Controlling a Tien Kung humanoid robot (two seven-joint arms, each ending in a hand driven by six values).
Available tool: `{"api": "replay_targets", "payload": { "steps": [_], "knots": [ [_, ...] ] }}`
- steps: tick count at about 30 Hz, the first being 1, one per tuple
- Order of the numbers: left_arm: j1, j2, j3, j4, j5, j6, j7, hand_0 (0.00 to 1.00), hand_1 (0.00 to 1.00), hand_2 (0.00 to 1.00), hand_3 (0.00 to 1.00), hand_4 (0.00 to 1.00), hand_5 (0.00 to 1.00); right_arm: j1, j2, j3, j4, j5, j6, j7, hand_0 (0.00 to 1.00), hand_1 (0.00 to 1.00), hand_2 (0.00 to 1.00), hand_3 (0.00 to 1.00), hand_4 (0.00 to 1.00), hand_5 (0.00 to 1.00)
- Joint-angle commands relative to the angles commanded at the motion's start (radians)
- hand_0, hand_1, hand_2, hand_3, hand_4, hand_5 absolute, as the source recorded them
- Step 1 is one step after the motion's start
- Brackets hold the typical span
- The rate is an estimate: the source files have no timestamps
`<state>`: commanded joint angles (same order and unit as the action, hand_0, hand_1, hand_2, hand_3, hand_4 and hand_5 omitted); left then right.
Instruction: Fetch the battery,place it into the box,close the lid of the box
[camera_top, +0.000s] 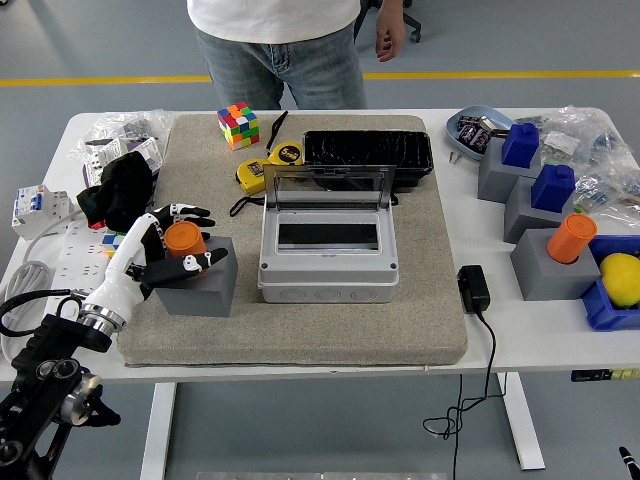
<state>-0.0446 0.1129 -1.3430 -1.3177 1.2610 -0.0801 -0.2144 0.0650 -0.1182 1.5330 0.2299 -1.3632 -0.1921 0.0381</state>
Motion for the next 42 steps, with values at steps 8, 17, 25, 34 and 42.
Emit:
{"api": "replay_targets", "payload": {
  "steps": [8,17,25,34,42],
  "knots": [
    [-0.001,-0.003,0.003,0.001,0.002,0.0,0.0,0.271,0.456,0.389,0.355,0.998,0.002,0.0,0.001,0.0,0.001,-0.001,0.0,0.0,0.916,0.875,0.818,0.834,0.998,0.998],
    [-0.005,-0.005,0.004,0.003,0.002,0.018,-0.002,0.147,0.236,0.264,0.257,0.998,0.002,0.0,0.0,0.003,0.0,-0.004,-0.001,-0.001,0.916,0.876,0.818,0.834,0.998,0.998],
    [-0.004,-0.007,0.004,0.001,0.009,0.033,-0.006,0.126,0.205,0.241,0.238,0.998,0.002,0.0,0.0,0.003,0.001,-0.003,-0.001,-0.001,0.916,0.876,0.818,0.834,0.998,0.998],
    [-0.006,-0.008,0.003,-0.001,0.015,0.054,-0.008,0.105,0.164,0.195,0.194,0.998,0.002,0.0,-0.001,0.005,0.001,-0.005,-0.001,-0.002,0.916,0.875,0.818,0.833,0.998,0.998],
    [-0.005,-0.009,0.005,-0.001,0.007,0.083,-0.015,0.089,0.13,0.162,0.168,0.998,0.002,0.0,-0.001,0.003,0.001,-0.003,-0.002,-0.002,0.918,0.875,0.818,0.833,0.998,0.998]
  ]
}}
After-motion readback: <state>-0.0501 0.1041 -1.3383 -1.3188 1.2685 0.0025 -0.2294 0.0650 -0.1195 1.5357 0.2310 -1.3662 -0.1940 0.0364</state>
